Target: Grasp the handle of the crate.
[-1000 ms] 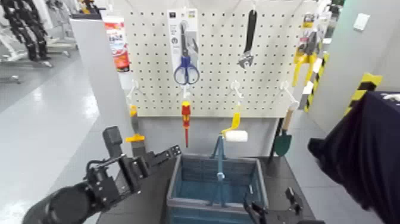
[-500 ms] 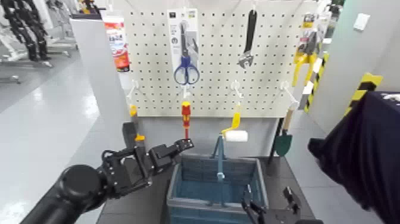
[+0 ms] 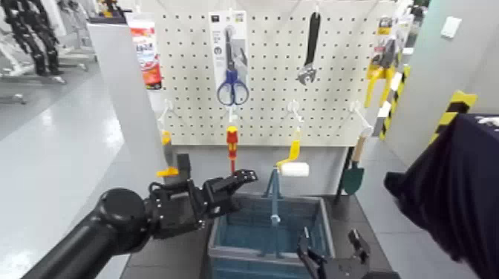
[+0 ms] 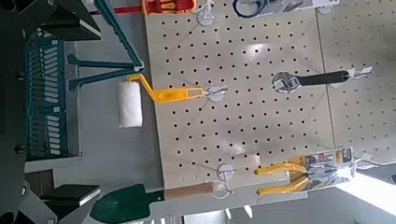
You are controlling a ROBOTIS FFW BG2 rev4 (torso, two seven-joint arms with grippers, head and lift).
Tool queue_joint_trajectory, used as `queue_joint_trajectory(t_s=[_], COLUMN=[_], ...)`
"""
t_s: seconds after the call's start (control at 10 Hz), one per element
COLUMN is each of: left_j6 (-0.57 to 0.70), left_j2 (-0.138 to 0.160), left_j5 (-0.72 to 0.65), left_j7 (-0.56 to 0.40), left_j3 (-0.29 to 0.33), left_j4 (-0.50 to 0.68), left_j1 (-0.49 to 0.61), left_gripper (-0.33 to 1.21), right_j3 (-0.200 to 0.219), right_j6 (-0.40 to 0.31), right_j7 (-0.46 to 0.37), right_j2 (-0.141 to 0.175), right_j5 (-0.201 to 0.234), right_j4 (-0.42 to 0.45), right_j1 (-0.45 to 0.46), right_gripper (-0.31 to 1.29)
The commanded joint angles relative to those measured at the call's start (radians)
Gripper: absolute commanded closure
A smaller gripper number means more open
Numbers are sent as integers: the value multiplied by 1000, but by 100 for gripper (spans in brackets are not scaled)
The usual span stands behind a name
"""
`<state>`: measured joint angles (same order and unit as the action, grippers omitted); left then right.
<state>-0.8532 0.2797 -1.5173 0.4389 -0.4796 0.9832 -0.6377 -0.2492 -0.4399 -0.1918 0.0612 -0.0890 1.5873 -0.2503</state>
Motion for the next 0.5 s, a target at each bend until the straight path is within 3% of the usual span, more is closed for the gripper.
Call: queue_joint_trajectory(t_s=[0.1, 0.5], left_j6=[-24, -24], left_j2=[-25, -63], left_j5=[-99, -169], left_j7=[6, 4], left_j3=[-43, -80], left_j4=[-98, -164], left_j1=[-50, -85], left_gripper=[9, 9], right_j3=[-13, -24], right_j6=[-14, -31], right_j7=[0, 0], right_j2=[3, 2], right_j5=[-6, -6], right_j4=[-6, -12], right_j1=[11, 20], right_gripper=[14, 14])
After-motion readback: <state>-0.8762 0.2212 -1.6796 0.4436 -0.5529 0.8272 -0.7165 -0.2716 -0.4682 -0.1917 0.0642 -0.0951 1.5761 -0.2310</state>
